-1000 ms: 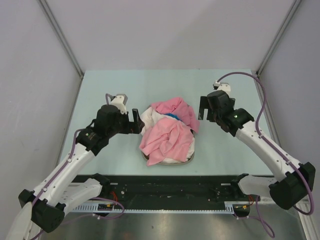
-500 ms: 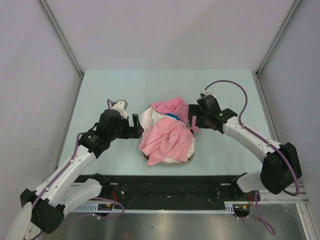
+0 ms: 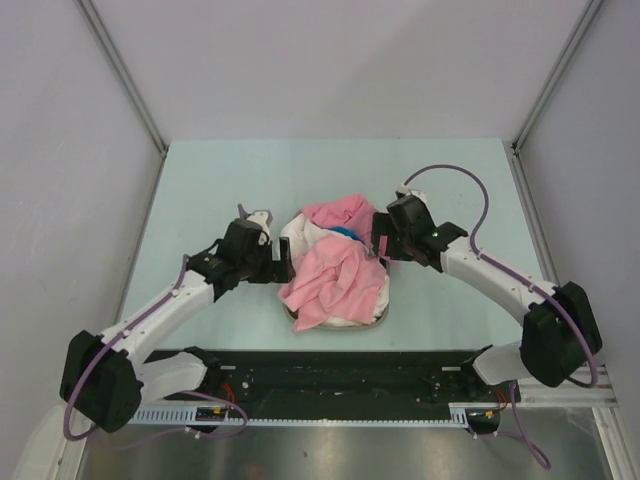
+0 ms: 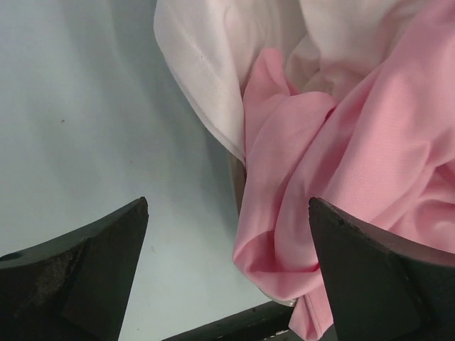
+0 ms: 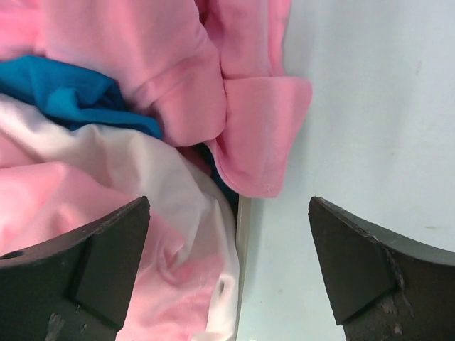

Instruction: Fold and stack the t-shirts

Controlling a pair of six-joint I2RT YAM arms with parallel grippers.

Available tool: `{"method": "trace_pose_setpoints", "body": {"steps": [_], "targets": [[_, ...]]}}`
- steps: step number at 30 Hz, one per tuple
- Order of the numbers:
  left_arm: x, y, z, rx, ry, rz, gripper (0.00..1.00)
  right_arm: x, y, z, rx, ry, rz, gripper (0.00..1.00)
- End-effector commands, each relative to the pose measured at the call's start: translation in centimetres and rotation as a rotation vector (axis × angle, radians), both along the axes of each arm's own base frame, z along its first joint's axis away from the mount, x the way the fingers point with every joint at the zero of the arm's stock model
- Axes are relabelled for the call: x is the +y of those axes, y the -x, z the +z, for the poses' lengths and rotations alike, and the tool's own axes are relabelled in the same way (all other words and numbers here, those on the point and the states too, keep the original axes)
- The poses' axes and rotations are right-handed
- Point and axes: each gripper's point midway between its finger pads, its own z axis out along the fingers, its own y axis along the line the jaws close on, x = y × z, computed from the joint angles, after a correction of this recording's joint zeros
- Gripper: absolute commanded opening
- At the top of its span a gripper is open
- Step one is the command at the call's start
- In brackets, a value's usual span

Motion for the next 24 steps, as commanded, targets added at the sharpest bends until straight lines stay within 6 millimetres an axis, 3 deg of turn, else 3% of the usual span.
{"method": "trace_pose_setpoints", "body": {"steps": [1, 3, 6, 9, 12, 14, 17, 20, 23, 24], "targets": [[-0.9, -0.8, -0.8, 0.021, -0.003, 0.035, 1.0, -2.0, -0.2, 4.5, -0.133, 0.006, -0.056, 1.0], [-1.6, -0.7, -1.8, 0.046, 0.006, 0.036, 1.0, -2.5, 0.2, 5.5, -0.147, 0.007, -0.057, 1.0], [-2.3, -1.3, -1.7, 0.028, 0.035, 0.063, 1.0, -2.2, 0.7, 6.8, -0.175, 0.017, -0.019, 1.0], [-2.0, -1.8, 0.1, -0.042, 0.079, 0.115, 1.0, 1.8, 1.6, 7.9, -0.171, -0.053, 0.135, 1.0], [-0.5, -1.9, 1.5, -0.089, 0.075, 0.205, 1.0, 6.2, 3.0, 8.5, -0.162, -0.095, 0.277, 1.0], [0.3, -2.1, 3.3, -0.14, 0.089, 0.248, 1.0, 8.0, 2.9, 7.1, -0.139, -0.079, 0.322, 1.0], [0.9, -1.9, 4.5, -0.162, 0.091, 0.271, 1.0, 10.2, 2.5, 5.2, -0.102, -0.08, 0.367, 1.0], [0.9, -1.9, 4.3, -0.144, 0.073, 0.267, 1.0, 11.0, 2.0, 2.8, -0.062, -0.053, 0.373, 1.0], [1.0, -1.8, 3.5, -0.121, 0.059, 0.27, 1.0, 10.5, 1.6, 0.5, -0.031, 0.01, 0.355, 0.99], [0.9, -1.9, 3.4, -0.124, 0.064, 0.267, 1.0, 10.3, 1.6, 0.1, -0.026, 0.025, 0.354, 0.86]]}}
